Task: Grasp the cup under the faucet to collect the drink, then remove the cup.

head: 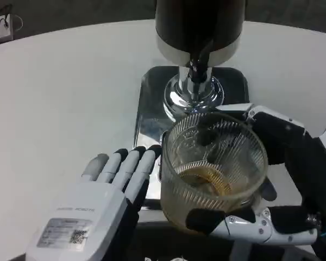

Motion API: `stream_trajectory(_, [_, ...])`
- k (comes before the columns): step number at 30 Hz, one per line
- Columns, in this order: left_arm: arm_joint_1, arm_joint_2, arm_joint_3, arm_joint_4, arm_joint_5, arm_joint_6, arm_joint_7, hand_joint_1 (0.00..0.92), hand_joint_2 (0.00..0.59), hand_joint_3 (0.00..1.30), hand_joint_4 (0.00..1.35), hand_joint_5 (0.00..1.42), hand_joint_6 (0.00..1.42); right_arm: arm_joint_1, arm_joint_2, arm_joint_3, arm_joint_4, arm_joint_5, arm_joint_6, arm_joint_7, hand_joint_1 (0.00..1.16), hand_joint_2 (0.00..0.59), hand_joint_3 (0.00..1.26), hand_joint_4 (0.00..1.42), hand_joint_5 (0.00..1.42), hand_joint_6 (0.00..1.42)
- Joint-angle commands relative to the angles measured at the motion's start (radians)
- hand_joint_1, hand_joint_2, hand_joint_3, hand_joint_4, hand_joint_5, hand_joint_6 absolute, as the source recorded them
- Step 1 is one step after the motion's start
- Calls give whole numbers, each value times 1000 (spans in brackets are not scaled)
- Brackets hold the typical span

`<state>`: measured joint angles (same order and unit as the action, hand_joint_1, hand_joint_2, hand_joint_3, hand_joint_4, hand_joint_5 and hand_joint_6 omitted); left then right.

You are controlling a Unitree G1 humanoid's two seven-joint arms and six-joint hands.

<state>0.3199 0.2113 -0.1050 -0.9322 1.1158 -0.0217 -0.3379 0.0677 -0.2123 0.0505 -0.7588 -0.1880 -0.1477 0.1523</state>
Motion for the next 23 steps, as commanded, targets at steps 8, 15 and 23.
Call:
stream_trajectory(8, [23, -34, 7, -10, 36, -23, 1, 0, 58, 0, 0, 0, 0, -23, -14, -7, -27, 7, -56, 11, 1123, 125, 842, 1031, 1161, 1424])
stream_trajectory(15, [24, -40, 11, -6, 35, -26, 3, 0, 56, 0, 0, 0, 0, -25, -22, -12, -34, 7, -54, 11, 1123, 123, 837, 1027, 1161, 1424])
stream_trajectory(23, [28, -49, 14, -4, 33, -30, 7, 0, 54, 0, 0, 0, 0, -19, -23, -15, -39, 8, -54, 7, 1123, 123, 836, 1027, 1161, 1424])
